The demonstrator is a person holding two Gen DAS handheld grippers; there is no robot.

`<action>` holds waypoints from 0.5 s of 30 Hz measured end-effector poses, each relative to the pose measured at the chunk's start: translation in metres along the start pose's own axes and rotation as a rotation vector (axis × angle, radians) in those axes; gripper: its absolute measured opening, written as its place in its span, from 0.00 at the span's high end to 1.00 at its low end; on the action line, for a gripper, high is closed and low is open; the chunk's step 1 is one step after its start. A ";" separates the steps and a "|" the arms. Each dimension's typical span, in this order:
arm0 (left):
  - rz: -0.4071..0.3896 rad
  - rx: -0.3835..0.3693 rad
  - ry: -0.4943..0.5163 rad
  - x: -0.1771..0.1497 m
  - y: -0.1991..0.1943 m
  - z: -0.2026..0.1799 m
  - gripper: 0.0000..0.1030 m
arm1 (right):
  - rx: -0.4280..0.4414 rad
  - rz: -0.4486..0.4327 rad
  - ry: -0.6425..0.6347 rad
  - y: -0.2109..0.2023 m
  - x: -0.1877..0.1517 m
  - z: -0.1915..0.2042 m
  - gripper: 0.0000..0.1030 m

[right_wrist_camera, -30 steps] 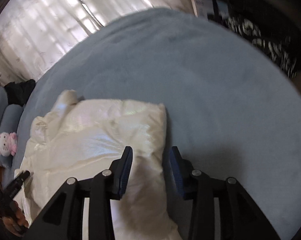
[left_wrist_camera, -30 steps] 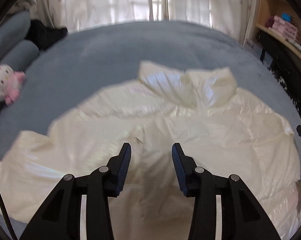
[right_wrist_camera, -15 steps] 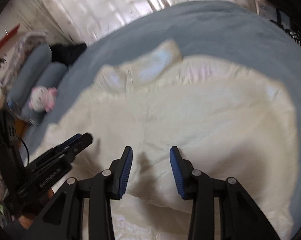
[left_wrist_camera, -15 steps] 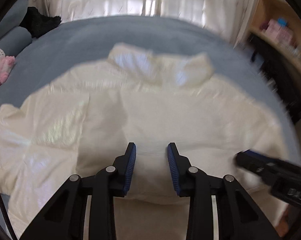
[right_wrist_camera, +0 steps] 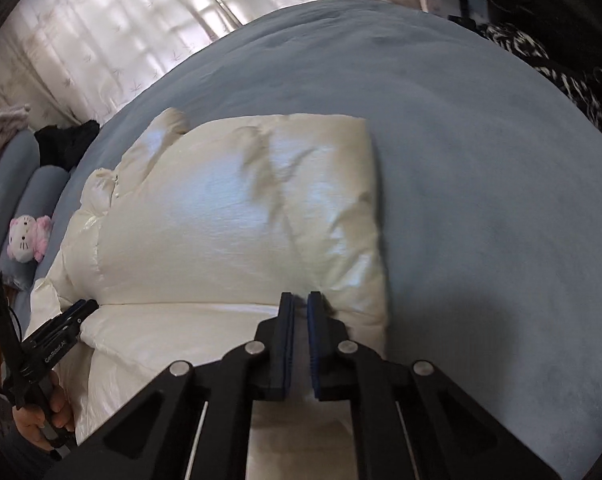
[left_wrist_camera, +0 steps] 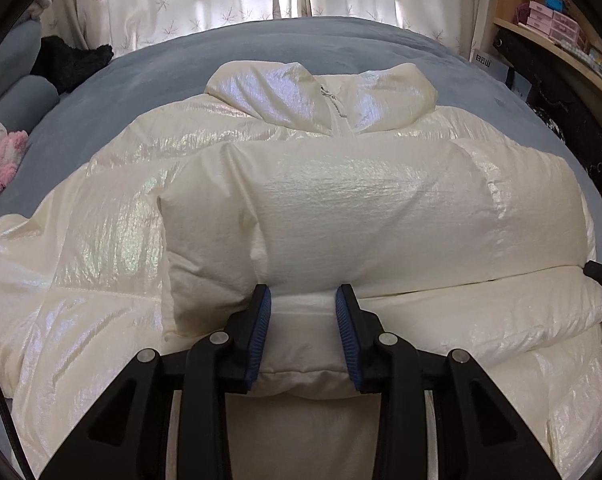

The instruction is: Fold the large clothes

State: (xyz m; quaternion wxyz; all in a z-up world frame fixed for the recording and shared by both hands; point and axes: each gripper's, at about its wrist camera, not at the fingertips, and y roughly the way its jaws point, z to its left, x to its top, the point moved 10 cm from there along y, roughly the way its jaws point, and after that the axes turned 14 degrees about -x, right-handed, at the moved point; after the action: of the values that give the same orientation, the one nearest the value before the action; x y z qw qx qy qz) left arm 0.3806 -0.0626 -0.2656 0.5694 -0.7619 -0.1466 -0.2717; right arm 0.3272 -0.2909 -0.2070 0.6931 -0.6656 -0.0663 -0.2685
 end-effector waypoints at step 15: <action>-0.039 0.011 -0.032 -0.018 -0.067 -0.013 0.40 | 0.019 -0.022 0.041 -0.052 -0.021 0.020 0.54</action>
State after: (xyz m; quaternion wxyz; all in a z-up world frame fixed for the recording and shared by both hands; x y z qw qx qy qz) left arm 0.3274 -0.0526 -0.2205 0.5659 -0.7599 -0.1720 -0.2697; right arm 0.2907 -0.2643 -0.1680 0.6975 -0.6526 -0.0619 -0.2893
